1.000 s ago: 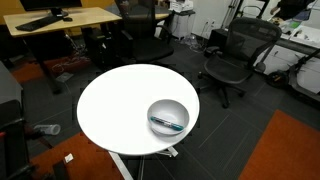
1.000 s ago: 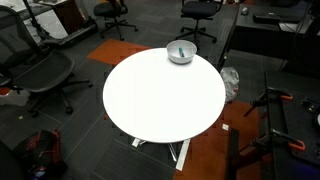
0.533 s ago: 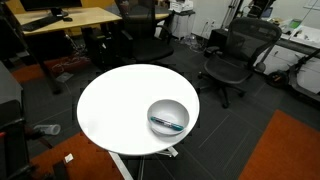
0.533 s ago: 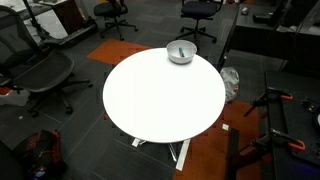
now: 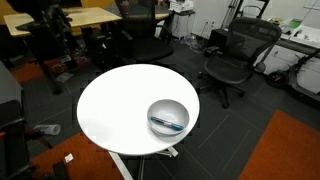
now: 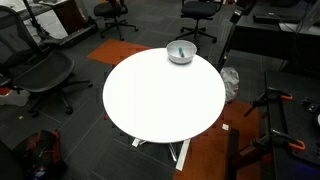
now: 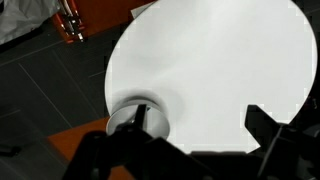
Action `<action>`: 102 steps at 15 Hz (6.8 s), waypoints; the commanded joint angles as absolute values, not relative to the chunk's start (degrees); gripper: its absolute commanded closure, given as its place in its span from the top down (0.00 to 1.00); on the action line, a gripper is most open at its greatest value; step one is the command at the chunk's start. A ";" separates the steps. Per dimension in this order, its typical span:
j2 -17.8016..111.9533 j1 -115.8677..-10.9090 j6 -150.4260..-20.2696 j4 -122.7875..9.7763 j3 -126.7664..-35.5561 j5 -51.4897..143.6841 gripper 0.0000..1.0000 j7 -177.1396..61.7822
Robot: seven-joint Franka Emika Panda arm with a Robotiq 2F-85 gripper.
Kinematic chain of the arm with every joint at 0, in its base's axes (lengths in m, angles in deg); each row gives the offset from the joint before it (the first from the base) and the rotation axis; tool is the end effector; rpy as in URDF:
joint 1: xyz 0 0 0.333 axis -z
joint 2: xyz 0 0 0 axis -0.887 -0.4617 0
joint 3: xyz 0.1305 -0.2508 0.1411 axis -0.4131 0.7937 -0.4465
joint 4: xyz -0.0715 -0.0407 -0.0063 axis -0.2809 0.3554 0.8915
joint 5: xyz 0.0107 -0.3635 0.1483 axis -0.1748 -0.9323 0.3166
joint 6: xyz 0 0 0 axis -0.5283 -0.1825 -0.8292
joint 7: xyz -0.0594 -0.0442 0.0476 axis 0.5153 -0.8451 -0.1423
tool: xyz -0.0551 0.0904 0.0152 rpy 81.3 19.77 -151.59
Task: Move the marker from the grey bowl to the table
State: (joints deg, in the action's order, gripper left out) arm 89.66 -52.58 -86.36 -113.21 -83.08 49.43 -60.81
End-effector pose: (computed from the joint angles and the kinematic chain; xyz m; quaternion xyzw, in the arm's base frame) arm 0.4019 -0.0851 0.4275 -0.9791 0.1712 -0.1098 0.0067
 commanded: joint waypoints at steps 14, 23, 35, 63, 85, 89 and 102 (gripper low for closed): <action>55.41 -51.63 -92.82 -86.23 -77.91 46.09 1.00 -85.48; 42.11 -53.93 -92.30 -77.65 -73.90 49.64 1.00 -88.66; 30.00 -52.56 -91.21 -66.29 -72.63 56.02 1.00 -86.15; 15.44 -50.61 -89.97 -53.95 -72.88 59.14 0.59 -85.54; 33.35 -59.54 -93.44 -68.92 -69.52 51.71 0.05 -86.02; 40.64 -60.98 -94.43 -74.79 -70.71 48.61 0.05 -83.47; 50.76 -62.06 -102.08 -90.46 -77.33 46.90 0.05 -71.30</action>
